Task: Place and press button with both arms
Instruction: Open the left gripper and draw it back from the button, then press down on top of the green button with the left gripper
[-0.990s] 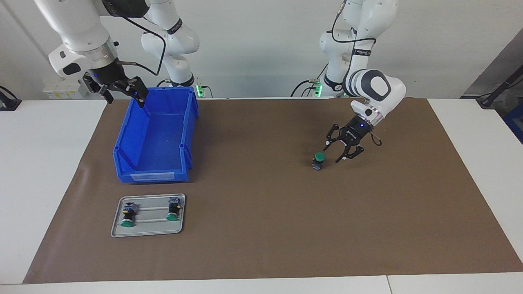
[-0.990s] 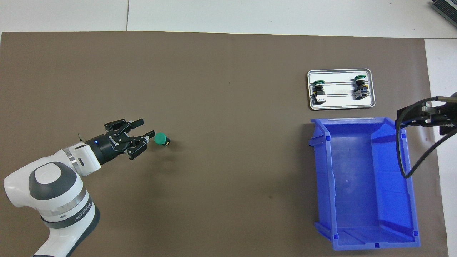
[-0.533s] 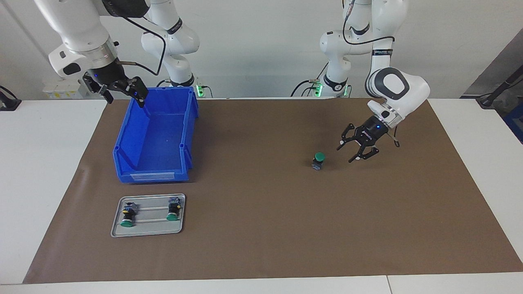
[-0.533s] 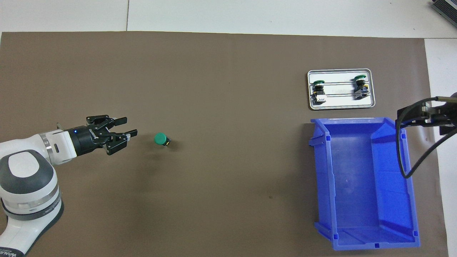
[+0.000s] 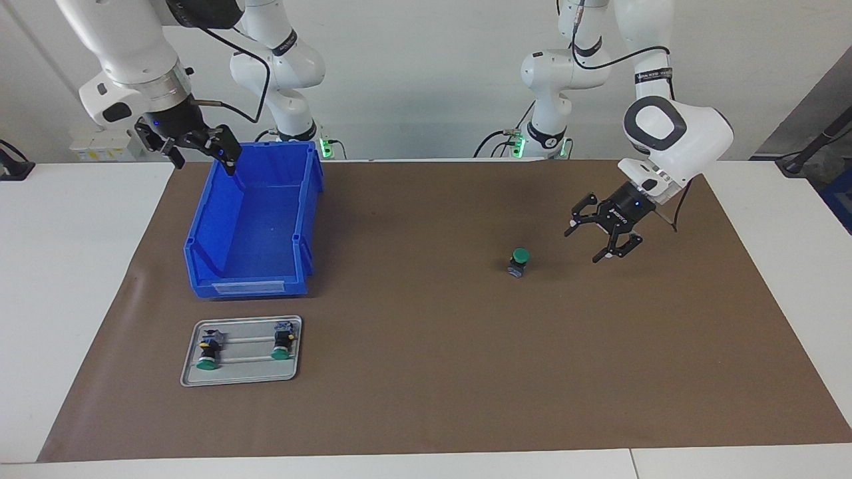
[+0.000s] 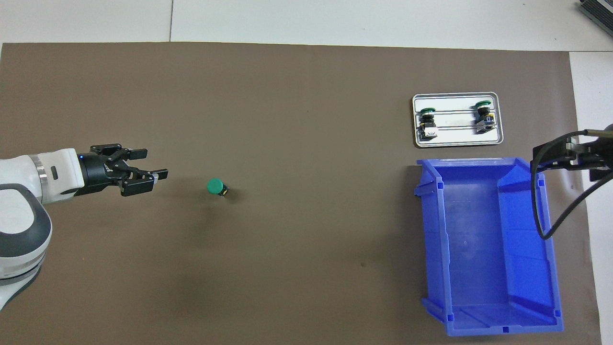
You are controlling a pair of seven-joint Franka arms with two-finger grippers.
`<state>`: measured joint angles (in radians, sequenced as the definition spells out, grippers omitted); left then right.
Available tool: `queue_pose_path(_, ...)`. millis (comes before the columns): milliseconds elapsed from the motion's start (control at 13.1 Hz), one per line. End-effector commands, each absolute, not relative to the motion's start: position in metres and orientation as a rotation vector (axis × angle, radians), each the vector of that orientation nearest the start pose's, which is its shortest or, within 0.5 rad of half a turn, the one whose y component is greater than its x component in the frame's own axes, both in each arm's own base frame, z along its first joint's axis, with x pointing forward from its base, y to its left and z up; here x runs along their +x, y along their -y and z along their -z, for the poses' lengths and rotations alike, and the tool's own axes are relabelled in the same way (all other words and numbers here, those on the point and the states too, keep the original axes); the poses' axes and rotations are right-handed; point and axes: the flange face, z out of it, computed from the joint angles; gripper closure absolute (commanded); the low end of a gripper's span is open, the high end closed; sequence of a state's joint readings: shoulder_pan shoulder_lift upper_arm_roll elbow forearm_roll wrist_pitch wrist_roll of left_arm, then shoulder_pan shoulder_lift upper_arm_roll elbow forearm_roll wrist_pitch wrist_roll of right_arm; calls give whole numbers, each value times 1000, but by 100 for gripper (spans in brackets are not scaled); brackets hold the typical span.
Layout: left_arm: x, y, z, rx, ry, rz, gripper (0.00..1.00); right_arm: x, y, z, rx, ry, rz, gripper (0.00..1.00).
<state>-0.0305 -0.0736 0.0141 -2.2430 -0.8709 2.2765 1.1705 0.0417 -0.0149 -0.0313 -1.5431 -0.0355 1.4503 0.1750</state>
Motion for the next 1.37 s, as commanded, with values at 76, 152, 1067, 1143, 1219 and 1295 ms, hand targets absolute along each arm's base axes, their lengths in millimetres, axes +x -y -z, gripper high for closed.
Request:
queue_pose_path(76, 516, 30, -449, 2581, 768, -508, 0, 534, -2, -635, -3149, -290, -111, 0)
queue_pose_path(152, 520, 36, -457, 2648, 734, -470, 0, 534, -1, -636, -3149, -293, -109, 0)
queue_pose_path(1067, 516, 116, -449, 2931, 369, -203, 100, 534, -1, -636, -3149, -293, -109, 0)
queue_pose_path(1143, 517, 126, -446, 2968, 449, -210, 100, 533, -1, -636, -3149, -293, -109, 0)
queue_pose_path(1219, 519, 137, -443, 3006, 506, -217, 100, 534, -2, -635, -3149, -290, -111, 0)
queue_pose_path(1295, 520, 157, -438, 3014, 467, -210, 100, 534, -2, -636, -3151, -290, -108, 0)
